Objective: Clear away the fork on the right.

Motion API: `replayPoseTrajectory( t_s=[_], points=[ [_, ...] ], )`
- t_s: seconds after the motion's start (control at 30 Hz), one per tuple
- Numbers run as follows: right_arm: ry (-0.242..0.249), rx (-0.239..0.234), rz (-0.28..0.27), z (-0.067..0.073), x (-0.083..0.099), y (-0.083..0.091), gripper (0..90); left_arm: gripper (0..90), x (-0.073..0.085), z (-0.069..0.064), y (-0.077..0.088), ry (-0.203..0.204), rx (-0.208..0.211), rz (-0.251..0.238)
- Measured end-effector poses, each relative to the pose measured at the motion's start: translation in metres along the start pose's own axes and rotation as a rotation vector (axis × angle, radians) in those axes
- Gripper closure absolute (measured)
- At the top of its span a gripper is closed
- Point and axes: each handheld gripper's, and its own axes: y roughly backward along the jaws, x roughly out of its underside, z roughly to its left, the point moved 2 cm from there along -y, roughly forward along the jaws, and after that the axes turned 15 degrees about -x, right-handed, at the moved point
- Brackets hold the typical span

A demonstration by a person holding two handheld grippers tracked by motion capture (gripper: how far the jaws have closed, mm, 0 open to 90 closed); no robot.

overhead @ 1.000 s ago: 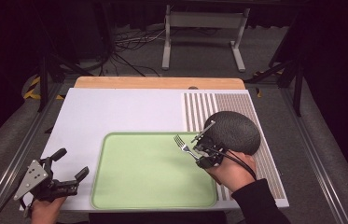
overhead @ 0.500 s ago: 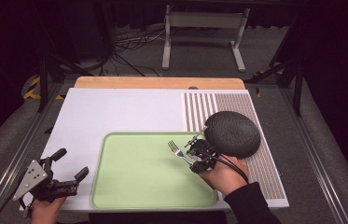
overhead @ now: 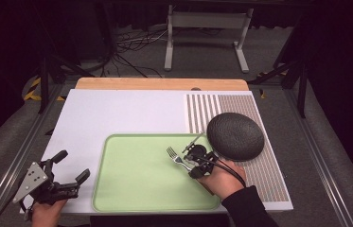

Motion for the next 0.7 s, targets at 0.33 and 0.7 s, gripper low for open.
replayPoseTrajectory(
  t_s=[0.33,0.7],
  points=[
    [-0.004,-0.005,0.011,0.0,0.0,-0.008,77.6,0.2,0.0,0.0,0.0,0.006,0.001,-0.002],
    [0.019,-0.017,0.013,-0.001,0.001,-0.012,74.8,0.2,0.0,0.001,0.0,0.003,-0.005,0.001]
  ],
)
